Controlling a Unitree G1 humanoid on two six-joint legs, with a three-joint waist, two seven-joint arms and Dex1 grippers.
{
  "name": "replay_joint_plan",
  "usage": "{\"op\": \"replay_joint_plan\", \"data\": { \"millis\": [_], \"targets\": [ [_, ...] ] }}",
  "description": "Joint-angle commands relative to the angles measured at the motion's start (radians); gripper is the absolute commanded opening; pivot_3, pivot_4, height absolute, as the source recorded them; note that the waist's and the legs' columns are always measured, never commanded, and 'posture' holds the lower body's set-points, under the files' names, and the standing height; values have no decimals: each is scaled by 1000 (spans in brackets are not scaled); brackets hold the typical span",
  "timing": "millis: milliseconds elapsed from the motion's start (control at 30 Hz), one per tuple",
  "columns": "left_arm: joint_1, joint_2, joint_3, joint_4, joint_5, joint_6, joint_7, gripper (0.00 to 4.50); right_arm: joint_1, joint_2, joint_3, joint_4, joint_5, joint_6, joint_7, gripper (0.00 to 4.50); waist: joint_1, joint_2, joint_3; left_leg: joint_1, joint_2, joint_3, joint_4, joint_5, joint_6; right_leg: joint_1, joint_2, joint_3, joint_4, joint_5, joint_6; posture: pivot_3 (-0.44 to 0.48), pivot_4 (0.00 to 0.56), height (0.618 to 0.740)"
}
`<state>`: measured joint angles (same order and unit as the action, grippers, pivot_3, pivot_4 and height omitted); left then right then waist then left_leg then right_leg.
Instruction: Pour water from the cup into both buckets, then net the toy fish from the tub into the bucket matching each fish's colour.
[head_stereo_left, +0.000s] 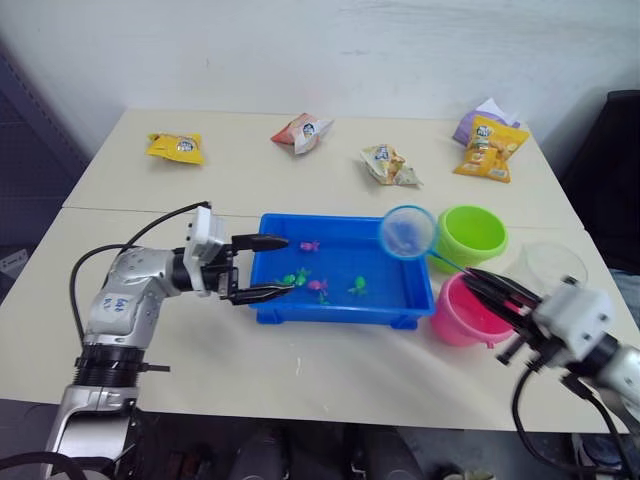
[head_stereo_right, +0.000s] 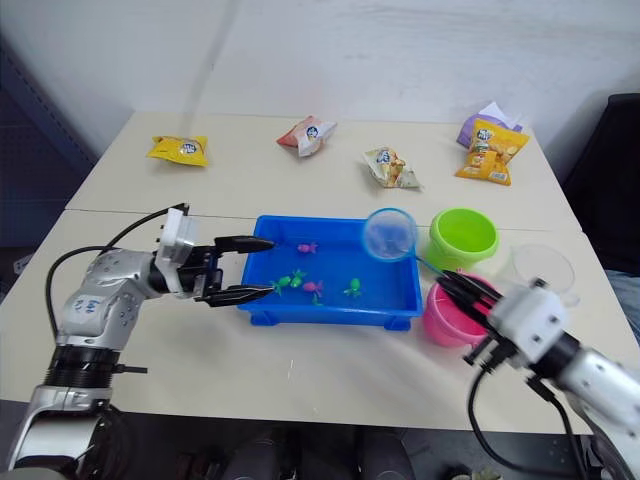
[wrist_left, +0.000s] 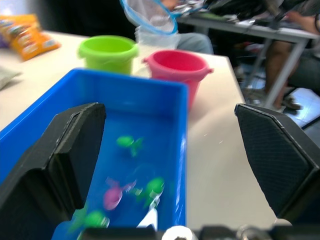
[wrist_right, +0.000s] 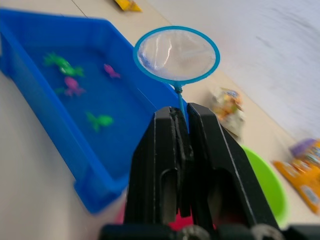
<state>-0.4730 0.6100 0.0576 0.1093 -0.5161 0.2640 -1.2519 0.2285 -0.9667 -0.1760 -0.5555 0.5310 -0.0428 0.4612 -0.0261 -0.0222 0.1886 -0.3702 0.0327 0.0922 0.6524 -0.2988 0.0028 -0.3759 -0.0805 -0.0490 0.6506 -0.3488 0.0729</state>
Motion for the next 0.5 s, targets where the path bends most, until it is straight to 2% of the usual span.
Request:
{"op": "replay_joint_plan", "data": {
  "millis": [33,167,300,500],
  "targets": [
    [26,31,52,-14,-3,-18,12,4461,-136,-15,83,-26,12,274,-43,0,4,0,0,0,0,0,0,0,0,-1,-1,0,0,0,0,0,150,738],
    [82,60,93,-34,-6,-22,30,4461,-338,-13,199,-7,-13,490,-1,0,4,0,0,-2,-1,0,0,-1,1,-1,-3,-1,-2,0,0,0,150,738],
    [138,79,126,-62,-5,-30,42,4461,-436,-33,309,26,-98,528,128,0,3,0,0,-3,-1,-1,-1,-1,2,-1,-3,-3,-4,0,0,0,150,738],
    [208,98,152,-120,-10,-30,50,4461,-592,11,422,119,-231,598,193,0,-1,0,0,-3,-1,0,0,-2,3,-1,-4,-3,-4,0,0,0,150,738]
  ]
}}
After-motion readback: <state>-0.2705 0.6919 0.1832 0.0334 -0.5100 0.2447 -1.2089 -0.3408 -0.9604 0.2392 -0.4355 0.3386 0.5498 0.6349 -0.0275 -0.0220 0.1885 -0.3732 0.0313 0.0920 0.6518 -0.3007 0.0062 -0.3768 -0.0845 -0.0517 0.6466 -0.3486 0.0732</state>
